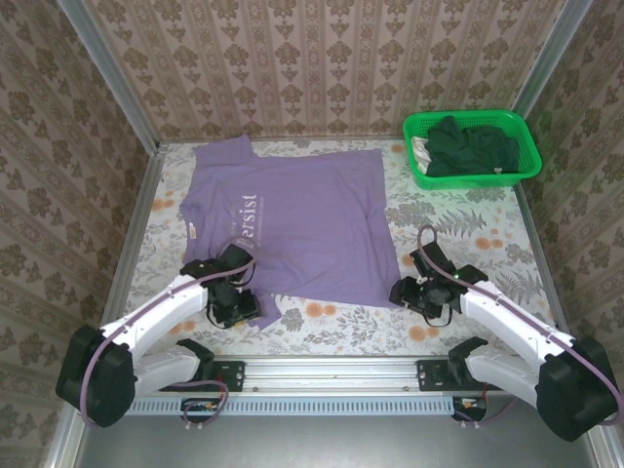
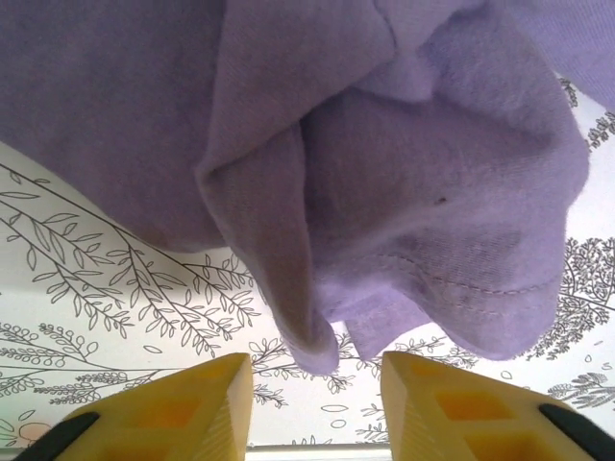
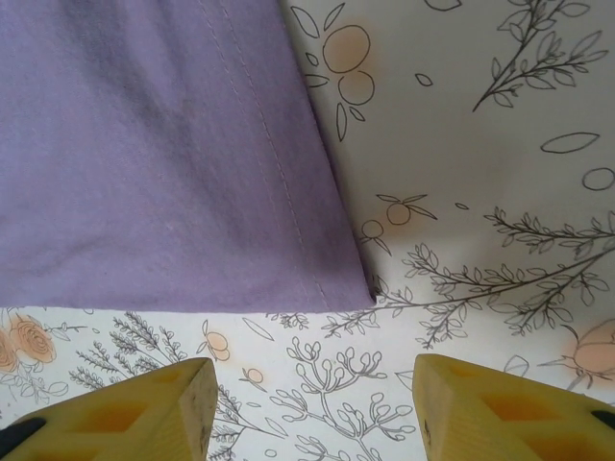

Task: Fold and stack the t-shirts

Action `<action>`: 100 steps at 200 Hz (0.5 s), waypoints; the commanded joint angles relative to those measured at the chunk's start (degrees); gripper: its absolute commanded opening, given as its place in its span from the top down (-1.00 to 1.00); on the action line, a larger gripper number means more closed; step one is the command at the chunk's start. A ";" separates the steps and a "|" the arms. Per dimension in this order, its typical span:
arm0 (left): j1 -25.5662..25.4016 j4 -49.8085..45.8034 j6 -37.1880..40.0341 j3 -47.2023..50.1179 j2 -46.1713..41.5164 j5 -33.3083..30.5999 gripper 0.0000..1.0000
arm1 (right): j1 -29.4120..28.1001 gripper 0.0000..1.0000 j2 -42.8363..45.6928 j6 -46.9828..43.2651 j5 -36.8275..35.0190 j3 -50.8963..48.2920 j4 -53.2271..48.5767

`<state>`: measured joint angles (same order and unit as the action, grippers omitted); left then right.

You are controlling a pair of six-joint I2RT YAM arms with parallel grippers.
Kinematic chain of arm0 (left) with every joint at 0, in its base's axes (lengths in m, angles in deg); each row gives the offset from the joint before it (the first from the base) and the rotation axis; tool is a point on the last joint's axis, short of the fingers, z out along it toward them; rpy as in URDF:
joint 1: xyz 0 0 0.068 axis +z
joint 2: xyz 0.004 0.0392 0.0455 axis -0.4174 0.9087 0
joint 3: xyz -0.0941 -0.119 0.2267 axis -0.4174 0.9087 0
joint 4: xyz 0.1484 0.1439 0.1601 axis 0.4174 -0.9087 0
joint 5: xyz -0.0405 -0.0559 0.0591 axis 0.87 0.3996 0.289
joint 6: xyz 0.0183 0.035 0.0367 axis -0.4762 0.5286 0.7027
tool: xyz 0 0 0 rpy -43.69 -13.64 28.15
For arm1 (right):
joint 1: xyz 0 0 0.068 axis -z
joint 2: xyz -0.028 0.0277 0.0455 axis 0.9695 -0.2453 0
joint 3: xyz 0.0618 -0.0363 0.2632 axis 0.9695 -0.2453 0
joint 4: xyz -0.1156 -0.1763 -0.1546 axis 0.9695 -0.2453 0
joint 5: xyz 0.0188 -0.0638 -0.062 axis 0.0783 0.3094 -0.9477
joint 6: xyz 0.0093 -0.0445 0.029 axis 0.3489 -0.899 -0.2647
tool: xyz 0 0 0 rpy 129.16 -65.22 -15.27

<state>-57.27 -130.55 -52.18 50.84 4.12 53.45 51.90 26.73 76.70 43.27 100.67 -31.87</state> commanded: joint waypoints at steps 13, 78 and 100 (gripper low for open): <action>-0.27 1.34 1.30 -0.02 3.15 -1.27 0.18 | -0.53 -0.16 -0.89 0.34 -1.92 0.58 1.29; -0.60 0.73 3.35 -2.52 5.83 -2.76 1.00 | -0.67 -0.16 -3.10 0.14 -3.34 0.77 2.20; -2.83 -4.01 7.21 -8.24 6.67 -6.40 1.00 | -0.67 -0.16 -4.06 0.42 -3.84 0.81 2.64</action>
<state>-57.99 -129.98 -49.54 49.03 10.15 50.98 51.64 23.73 76.65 41.52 100.69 -30.32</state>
